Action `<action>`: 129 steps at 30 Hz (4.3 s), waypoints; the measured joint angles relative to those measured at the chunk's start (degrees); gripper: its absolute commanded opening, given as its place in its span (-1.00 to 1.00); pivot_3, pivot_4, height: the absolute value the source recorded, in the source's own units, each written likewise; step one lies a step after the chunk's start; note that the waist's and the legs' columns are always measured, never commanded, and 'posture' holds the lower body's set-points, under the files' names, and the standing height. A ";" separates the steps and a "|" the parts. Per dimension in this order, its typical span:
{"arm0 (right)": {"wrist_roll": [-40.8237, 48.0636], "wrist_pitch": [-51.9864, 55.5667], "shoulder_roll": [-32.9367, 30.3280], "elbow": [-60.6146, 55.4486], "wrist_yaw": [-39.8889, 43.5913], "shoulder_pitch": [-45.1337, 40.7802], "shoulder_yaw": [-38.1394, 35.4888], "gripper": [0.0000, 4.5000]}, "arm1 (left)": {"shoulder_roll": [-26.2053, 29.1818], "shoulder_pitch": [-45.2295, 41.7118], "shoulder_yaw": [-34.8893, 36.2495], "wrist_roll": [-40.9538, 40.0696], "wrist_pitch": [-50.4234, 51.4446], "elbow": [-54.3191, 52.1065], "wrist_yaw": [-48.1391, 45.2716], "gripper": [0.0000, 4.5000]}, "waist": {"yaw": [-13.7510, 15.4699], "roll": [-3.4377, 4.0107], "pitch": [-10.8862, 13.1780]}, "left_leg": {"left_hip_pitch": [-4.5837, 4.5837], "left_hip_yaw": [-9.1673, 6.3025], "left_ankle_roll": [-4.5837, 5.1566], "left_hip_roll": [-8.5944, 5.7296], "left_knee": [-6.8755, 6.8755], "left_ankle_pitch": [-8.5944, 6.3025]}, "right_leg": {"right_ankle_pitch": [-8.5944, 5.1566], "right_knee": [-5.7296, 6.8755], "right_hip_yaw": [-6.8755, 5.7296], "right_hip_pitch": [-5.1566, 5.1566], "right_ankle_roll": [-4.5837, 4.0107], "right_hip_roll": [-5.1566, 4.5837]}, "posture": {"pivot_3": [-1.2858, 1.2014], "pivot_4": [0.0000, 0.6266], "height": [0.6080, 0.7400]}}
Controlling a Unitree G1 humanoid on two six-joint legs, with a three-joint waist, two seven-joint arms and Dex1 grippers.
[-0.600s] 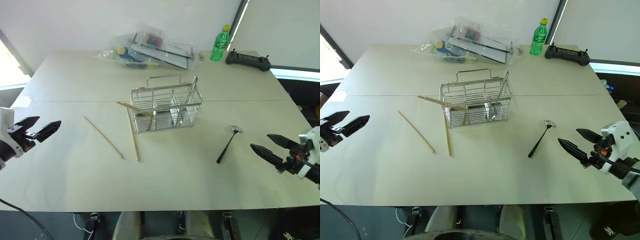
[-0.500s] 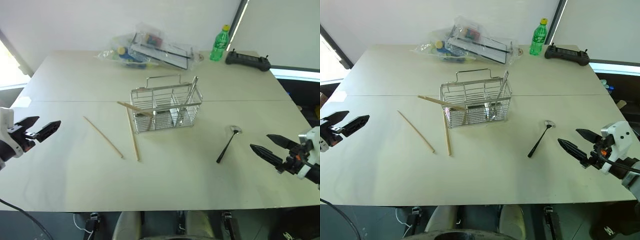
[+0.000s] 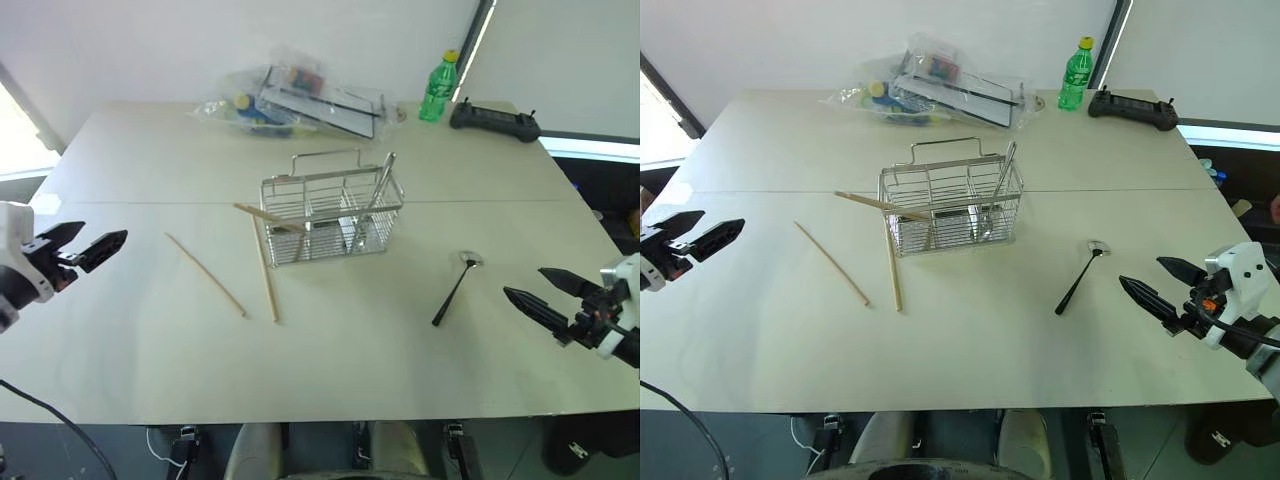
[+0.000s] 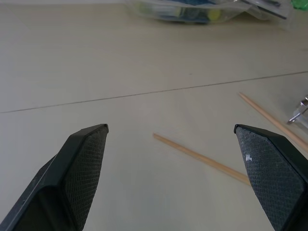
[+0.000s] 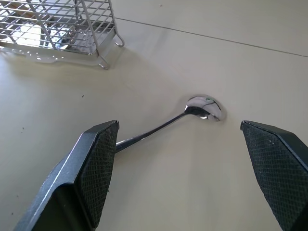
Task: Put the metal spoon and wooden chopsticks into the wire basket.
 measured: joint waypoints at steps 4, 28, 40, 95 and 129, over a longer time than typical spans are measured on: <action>-0.83 -0.04 -2.04 1.15 -0.06 -1.32 0.02 0.85 | -0.01 -0.50 -0.20 -0.17 0.05 -0.09 -0.24 0.96 | -0.01 0.01 0.00 | 0.01 0.01 0.00 0.00 0.00 0.00 | 0.00 0.00 0.00 0.00 0.00 0.00 | 0.03 -0.52 0.02; 7.94 57.60 28.47 -19.27 -54.83 -33.11 1.83 0.85 | 4.37 -20.45 -14.11 -22.86 15.96 -24.42 -4.17 0.96 | -0.14 0.18 0.06 | -0.11 -0.19 0.04 -0.08 -0.05 0.03 | 0.33 0.16 -0.01 -0.11 -0.09 0.11 | 0.03 -0.52 0.02; 18.62 57.61 29.67 -9.50 -81.82 -37.55 -0.31 0.85 | 3.38 -22.43 -15.76 -23.72 15.21 -24.37 -3.83 0.96 | -0.55 0.20 0.07 | 0.03 -0.16 0.06 -0.07 0.00 0.04 | 0.18 0.19 0.03 -0.09 -0.23 0.14 | 0.03 -0.52 0.02; 50.00 28.45 -4.73 17.77 -105.85 -46.17 32.52 -0.98 | 8.63 -24.55 -18.70 -30.78 16.04 -29.27 -5.13 1.00 | -1.30 0.32 0.22 | -0.33 -0.05 0.17 -0.14 0.06 -0.01 | 0.02 -0.01 0.24 -0.38 0.00 0.13 | 0.03 -0.52 0.02; 3.60 9.27 24.47 6.14 -52.63 -58.79 38.98 -0.54 | 9.64 -26.74 -19.79 -25.95 14.86 -26.05 -6.78 1.00 | -1.53 0.15 0.20 | -0.28 -0.08 0.34 0.33 0.00 -0.11 | 0.32 0.19 0.60 -0.57 -0.13 0.89 | 0.03 -0.52 0.02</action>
